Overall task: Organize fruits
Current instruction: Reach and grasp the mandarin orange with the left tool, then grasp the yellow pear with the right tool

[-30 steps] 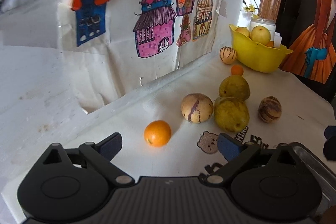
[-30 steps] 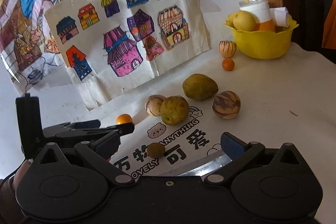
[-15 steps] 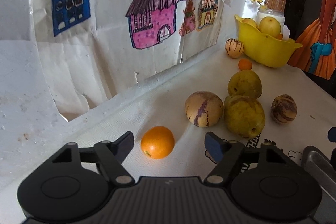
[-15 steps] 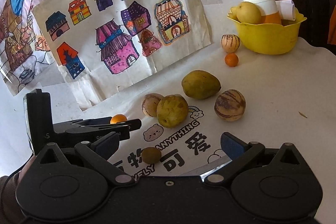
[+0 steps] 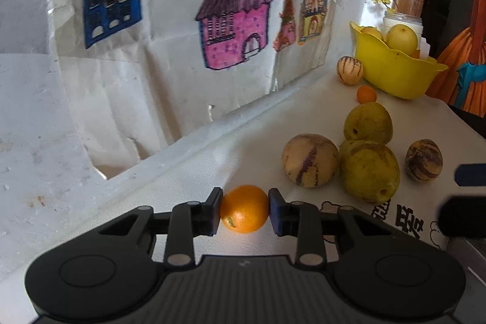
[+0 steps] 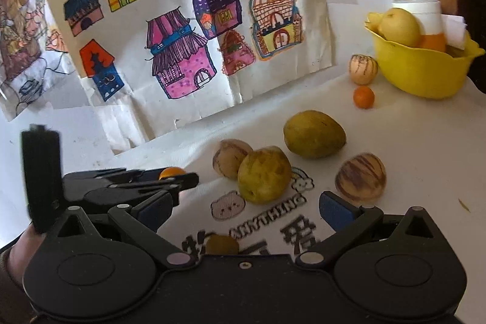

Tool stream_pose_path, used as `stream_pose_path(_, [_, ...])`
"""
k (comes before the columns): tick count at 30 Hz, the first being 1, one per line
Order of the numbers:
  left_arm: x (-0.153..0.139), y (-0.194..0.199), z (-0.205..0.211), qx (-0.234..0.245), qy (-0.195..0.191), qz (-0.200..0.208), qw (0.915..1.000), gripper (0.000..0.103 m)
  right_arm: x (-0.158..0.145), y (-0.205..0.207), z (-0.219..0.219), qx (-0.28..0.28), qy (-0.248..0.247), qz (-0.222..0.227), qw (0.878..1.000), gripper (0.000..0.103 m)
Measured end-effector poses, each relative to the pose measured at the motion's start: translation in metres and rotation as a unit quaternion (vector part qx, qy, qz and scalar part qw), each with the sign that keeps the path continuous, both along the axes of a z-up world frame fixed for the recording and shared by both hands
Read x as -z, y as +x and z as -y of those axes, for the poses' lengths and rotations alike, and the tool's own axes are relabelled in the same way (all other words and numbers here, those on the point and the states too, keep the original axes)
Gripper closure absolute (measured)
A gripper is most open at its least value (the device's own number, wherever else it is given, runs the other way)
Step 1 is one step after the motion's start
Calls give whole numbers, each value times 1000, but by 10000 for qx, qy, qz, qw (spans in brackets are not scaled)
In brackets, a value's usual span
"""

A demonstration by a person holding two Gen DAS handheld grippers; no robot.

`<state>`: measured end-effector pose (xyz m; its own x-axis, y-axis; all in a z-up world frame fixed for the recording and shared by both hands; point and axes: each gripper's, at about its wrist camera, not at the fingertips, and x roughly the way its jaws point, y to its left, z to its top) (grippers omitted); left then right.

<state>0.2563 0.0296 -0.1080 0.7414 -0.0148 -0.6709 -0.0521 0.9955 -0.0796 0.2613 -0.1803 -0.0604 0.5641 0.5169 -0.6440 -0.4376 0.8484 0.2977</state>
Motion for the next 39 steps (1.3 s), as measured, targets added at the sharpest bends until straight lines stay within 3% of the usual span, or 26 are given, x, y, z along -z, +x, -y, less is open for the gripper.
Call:
stream_pose_path(10, [-4,-11,-28,-319,-114,8,9994,69,22,48,-26,-181,-342,-73,9992,4])
stream_pose_path(14, [-5,-17,-36,-406,-196,7,9990,69,38,62,-32,-230,-553,-253,9979,19])
stream_pose_path(19, [-5,-20,-41,-431,-231,0,9988,69,45,66,-34,-236,-709,-256,9969,23])
stream_pose_path(21, [-6,-20,-41,-435,-234,-2,9988,69,44,68,-35,-240,-735,-245,9967,35])
stream_pose_path(22, [-6,-20,-41,-435,-236,-3,9988,69,45,69,-35,-256,-761,-253,9964,46])
stream_pose_path(31, [-6,-22,-34,-374,-199,-28,9991,69,41,59,-33,-298,-698,-324,9966,48])
stream_pose_path(39, [-21,-36,-23,-284,-205,88,9993,69,11,28,-29,-385,-487,-126,9980,48])
